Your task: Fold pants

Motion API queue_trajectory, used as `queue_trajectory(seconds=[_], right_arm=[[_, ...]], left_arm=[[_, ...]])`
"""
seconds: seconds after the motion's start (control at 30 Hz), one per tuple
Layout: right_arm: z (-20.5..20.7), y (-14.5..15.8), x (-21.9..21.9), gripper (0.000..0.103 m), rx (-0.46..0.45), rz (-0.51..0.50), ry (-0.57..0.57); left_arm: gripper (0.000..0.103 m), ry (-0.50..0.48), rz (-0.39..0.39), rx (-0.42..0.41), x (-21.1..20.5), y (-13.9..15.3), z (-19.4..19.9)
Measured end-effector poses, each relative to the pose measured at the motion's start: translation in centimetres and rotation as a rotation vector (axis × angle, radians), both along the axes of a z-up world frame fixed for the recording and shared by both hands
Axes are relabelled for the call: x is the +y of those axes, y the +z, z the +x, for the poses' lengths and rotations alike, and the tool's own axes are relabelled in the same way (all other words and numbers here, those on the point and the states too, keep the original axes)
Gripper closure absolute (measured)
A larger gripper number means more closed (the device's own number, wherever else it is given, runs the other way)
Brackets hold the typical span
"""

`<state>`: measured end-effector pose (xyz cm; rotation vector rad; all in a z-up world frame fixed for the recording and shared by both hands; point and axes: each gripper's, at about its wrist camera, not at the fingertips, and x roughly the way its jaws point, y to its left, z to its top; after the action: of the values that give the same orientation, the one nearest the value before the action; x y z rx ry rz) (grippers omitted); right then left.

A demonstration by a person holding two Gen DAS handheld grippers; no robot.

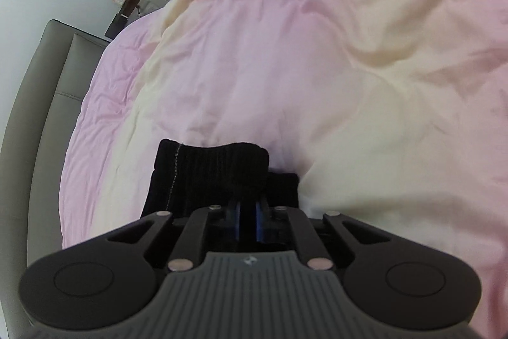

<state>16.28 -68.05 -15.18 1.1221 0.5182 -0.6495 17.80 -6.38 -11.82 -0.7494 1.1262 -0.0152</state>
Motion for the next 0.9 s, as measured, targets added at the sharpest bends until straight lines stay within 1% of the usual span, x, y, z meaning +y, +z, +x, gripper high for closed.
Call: queue_trajectory(seconds=[0.03,0.07,0.1,0.17,0.2,0.27,0.3,0.33,0.37,0.4,0.43,0.47,0.5,0.53,0.57,0.6,0.63,0.67,0.7,0.73,0.77,0.8,0.83,0.87,0.9], right_arm=[[0.1,1.2,0.6,0.096,0.003,-0.065,0.001],[0.1,2.4,1.5,0.083,-0.011,-0.142,0.001],[0.2,3.7,2.8,0.073,-0.031,-0.246,0.01],[1.0,5.7,5.2,0.071,-0.005,-0.453,0.037],[1.2,6.3,6.3,0.071,0.005,-0.529,0.048],[1.1,7.3,7.8,0.07,0.014,-0.646,0.035],[0.9,7.8,8.5,0.069,0.006,-0.701,0.04],[1.0,8.0,9.0,0.069,-0.024,-0.727,0.067],[1.1,8.1,9.3,0.069,-0.073,-0.714,0.111],[1.4,8.0,9.4,0.068,-0.132,-0.66,0.196],[2.3,7.7,9.7,0.067,-0.159,-0.604,0.303],[3.3,7.1,10.4,0.066,-0.159,-0.549,0.416],[4.3,6.3,11.1,0.066,-0.137,-0.497,0.502],[5.5,5.1,12.0,0.066,-0.092,-0.427,0.6],[6.5,3.8,12.6,0.066,-0.041,-0.359,0.67],[7.4,2.4,13.0,0.066,0.03,-0.3,0.726],[7.9,1.1,13.1,0.068,0.089,-0.282,0.755],[7.8,0.7,12.6,0.076,0.089,-0.285,0.745],[7.7,0.6,11.4,0.088,0.086,-0.236,0.705],[7.3,0.6,9.9,0.09,0.082,-0.169,0.641],[6.7,0.8,8.6,0.09,0.08,-0.148,0.562],[6.0,1.4,8.0,0.088,0.089,-0.199,0.496],[5.3,2.2,7.7,0.085,0.099,-0.295,0.445],[4.8,2.7,7.7,0.072,0.096,-0.342,0.42],[4.4,3.0,7.5,0.066,0.079,-0.352,0.398]], left_arm=[[0.024,-0.004,0.003,-0.001,-0.3,-0.1,0.1],[0.024,-0.008,0.006,-0.001,-0.5,-0.1,0.3],[0.024,-0.011,0.011,0.0,-0.7,-0.2,0.4],[0.024,-0.018,0.022,0.002,-0.8,-0.5,0.4],[0.024,-0.019,0.027,0.002,-0.9,-0.7,0.3],[0.024,-0.021,0.038,0.002,-1.4,-0.6,0.2],[0.023,-0.023,0.043,-0.001,-1.7,-0.6,0.2],[0.022,-0.026,0.047,-0.004,-1.8,-0.5,0.2],[0.022,-0.029,0.051,-0.006,-2.0,-0.5,0.3],[0.022,-0.031,0.054,-0.008,-2.2,-0.5,0.3],[0.022,-0.033,0.053,-0.009,-2.3,-0.5,0.4],[0.022,-0.032,0.05,-0.01,-2.3,-0.5,0.4],[0.022,-0.03,0.044,-0.01,-2.3,-0.5,0.5],[0.022,-0.027,0.035,-0.01,-2.3,-0.4,0.4],[0.022,-0.024,0.026,-0.012,-2.2,-0.4,0.4],[0.024,-0.018,0.016,-0.016,-2.0,-0.3,0.3],[0.03,-0.004,0.008,-0.023,-1.7,-0.1,0.1],[0.033,0.028,0.01,-0.041,-1.1,0.3,-0.3],[0.033,0.072,0.036,-0.071,-0.5,1.0,-0.8],[0.03,0.112,0.083,-0.111,0.2,1.9,-1.4],[0.026,0.138,0.145,-0.15,0.8,2.9,-2.0],[0.019,0.156,0.203,-0.178,1.4,3.7,-2.4],[0.017,0.164,0.243,-0.187,1.9,4.1,-2.6],[0.017,0.159,0.27,-0.175,2.5,4.2,-2.6],[0.018,0.149,0.286,-0.149,2.9,4.1,-2.5]])
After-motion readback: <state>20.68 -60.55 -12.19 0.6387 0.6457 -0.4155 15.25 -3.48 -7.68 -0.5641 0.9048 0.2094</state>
